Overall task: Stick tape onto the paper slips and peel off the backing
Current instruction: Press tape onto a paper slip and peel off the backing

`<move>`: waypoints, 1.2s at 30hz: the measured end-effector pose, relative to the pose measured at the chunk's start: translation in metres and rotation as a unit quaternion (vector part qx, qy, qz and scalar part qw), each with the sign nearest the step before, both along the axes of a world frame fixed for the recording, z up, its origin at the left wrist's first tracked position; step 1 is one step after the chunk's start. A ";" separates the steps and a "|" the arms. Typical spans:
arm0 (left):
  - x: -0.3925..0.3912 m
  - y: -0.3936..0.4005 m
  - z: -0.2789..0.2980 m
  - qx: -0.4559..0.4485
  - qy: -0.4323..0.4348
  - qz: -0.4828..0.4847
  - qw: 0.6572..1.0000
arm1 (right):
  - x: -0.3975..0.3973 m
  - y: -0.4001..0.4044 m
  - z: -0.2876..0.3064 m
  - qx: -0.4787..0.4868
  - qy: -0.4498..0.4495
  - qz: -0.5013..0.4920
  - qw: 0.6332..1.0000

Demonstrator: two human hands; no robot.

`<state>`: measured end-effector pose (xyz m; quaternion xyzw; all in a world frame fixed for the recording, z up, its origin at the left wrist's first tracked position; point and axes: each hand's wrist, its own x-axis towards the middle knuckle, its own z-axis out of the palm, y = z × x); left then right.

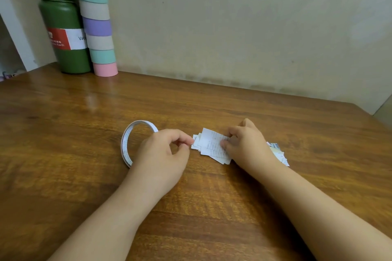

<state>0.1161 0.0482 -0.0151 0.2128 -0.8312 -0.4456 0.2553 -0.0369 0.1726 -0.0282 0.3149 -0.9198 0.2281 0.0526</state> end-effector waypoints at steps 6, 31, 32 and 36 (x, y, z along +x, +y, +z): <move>0.001 -0.001 0.001 -0.001 0.007 -0.002 1.000 | 0.016 0.031 0.050 -0.084 -0.128 0.017 0.988; -0.002 0.011 -0.005 -0.025 -0.027 -0.171 0.985 | 0.073 0.044 0.013 -0.198 -0.151 0.197 0.948; -0.002 0.010 -0.005 -0.029 -0.029 -0.173 0.984 | 0.073 0.044 0.014 -0.201 -0.153 0.198 0.947; -0.003 0.009 -0.006 -0.043 -0.033 -0.175 0.983 | 0.075 0.043 0.014 -0.198 -0.144 0.199 0.949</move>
